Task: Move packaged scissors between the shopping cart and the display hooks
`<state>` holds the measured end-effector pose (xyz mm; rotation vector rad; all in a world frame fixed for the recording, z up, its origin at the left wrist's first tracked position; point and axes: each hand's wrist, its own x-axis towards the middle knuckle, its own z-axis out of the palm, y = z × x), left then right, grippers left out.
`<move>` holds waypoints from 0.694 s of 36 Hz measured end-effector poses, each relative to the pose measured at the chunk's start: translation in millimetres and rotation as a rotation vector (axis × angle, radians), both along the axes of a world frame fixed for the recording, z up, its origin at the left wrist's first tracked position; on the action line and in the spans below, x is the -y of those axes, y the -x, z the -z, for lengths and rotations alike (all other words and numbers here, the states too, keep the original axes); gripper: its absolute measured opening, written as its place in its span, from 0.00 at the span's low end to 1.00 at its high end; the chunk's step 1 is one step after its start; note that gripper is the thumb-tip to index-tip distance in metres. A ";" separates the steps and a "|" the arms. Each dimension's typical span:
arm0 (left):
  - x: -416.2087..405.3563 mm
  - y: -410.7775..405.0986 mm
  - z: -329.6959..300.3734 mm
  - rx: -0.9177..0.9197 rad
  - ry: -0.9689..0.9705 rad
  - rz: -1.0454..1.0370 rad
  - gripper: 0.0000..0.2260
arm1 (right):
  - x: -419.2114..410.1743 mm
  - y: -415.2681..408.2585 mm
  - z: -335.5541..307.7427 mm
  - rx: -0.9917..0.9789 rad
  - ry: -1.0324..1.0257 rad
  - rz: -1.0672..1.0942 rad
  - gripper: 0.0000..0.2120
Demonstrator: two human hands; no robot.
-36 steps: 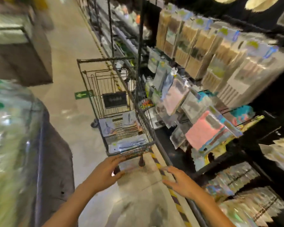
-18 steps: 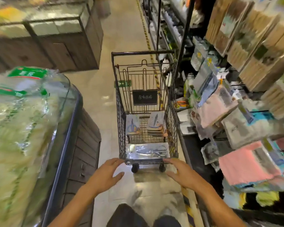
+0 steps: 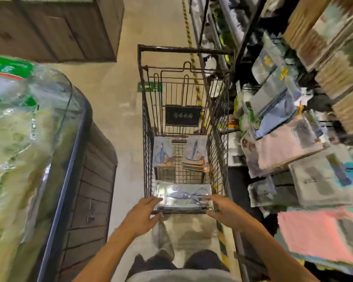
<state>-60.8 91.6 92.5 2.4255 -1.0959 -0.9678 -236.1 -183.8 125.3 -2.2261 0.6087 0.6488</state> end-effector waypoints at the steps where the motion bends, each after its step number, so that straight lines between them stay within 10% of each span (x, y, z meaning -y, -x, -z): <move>1: 3.2 -5.5 4.6 -0.014 0.005 -0.005 0.25 | 0.8 -3.2 0.5 -0.003 0.005 0.006 0.22; 25: 69.6 -25.9 135.0 -0.264 -0.175 -0.154 0.24 | 47.7 -79.2 175.8 -0.131 -0.108 -0.058 0.22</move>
